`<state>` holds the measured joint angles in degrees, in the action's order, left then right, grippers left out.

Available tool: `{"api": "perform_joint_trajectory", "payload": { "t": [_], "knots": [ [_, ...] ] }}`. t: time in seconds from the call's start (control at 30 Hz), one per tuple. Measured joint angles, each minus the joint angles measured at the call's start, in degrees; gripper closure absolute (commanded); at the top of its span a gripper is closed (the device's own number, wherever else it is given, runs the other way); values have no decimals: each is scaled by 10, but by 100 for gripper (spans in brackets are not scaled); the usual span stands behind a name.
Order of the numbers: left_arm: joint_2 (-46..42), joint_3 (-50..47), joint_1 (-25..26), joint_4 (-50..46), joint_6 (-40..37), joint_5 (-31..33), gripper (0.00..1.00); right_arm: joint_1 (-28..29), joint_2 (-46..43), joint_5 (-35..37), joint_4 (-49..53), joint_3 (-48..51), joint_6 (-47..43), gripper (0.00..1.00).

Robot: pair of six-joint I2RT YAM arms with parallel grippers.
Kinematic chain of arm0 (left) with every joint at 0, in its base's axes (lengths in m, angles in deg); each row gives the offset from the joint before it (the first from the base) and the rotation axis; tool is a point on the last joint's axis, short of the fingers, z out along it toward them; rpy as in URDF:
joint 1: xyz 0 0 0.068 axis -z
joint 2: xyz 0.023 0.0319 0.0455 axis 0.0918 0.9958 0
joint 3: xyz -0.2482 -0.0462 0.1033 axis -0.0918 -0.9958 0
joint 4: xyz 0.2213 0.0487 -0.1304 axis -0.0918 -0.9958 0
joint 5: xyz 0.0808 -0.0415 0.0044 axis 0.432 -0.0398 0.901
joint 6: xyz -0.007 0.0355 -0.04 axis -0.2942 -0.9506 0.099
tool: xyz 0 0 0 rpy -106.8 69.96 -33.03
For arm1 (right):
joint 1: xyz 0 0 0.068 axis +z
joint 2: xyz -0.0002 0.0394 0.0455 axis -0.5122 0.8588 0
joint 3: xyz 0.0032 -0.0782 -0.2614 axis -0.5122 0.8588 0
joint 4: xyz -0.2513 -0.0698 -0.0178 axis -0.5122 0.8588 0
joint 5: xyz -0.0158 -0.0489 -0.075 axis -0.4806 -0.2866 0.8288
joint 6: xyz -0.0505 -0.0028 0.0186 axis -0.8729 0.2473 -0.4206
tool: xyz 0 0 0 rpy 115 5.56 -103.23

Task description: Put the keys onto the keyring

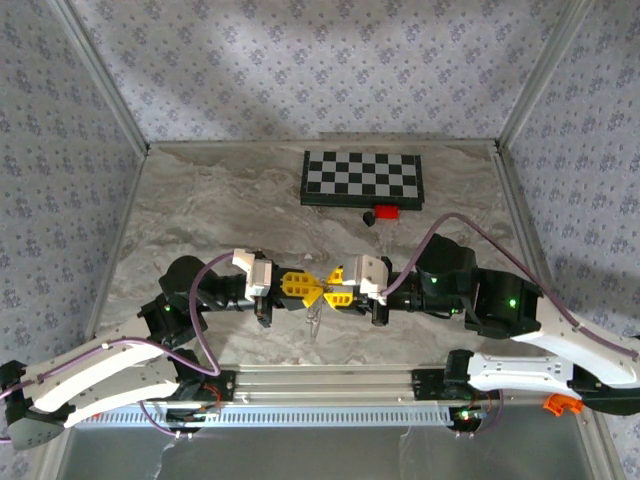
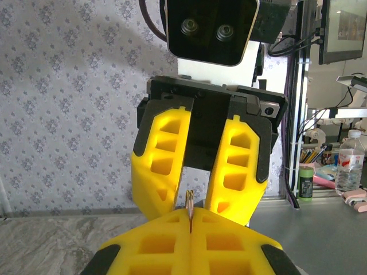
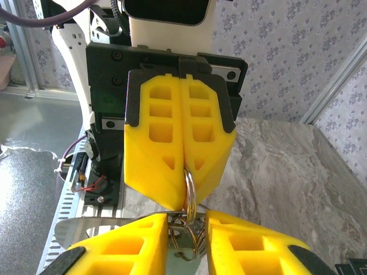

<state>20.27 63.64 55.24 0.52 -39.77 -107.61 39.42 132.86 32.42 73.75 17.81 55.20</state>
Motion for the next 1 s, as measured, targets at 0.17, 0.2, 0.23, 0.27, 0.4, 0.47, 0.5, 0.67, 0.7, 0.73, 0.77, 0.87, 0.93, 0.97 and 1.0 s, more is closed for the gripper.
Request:
{"api": "perform_joint_trajectory", "payload": {
  "t": [0.17,0.2,0.23,0.27,0.4,0.47,0.5,0.67,0.7,0.73,0.77,0.87,0.93,0.97,1.0],
  "knots": [
    [3,0,0,-1,0,2,100,-2,-4,-3,-6,7,0,87],
    [3,0,0,-2,0,2,100,-3,-5,-4,-7,7,-1,90],
    [3,0,0,-2,0,2,100,-3,-5,-5,-8,8,-1,92],
    [3,0,0,-2,0,2,100,-4,-5,-5,-9,8,0,96],
    [3,0,0,-10,-7,6,100,-4,-7,-4,-9,10,0,100],
    [2,8,0,-36,-19,17,98,-5,-5,4,-3,10,0,100],
    [3,16,0,-58,-28,23,96,-5,-3,10,0,10,-2,100],
    [12,72,4,-192,-78,71,88,2,19,53,27,-2,-11,100],
    [15,83,4,-218,-88,80,88,5,26,64,37,-9,-15,100],
    [18,92,4,-237,-96,86,88,8,33,72,46,-14,-17,100],
    [20,100,4,-258,-104,93,88,11,41,82,55,-21,-20,100],
    [26,114,4,-299,-124,104,94,17,56,99,78,-32,-24,100],
    [30,118,4,-316,-136,108,100,18,63,107,92,-38,-25,100],
    [31,118,4,-320,-141,108,100,18,67,110,98,-40,-25,100],
    [31,118,4,-323,-144,108,100,18,70,113,104,-43,-26,100]
  ]
}}
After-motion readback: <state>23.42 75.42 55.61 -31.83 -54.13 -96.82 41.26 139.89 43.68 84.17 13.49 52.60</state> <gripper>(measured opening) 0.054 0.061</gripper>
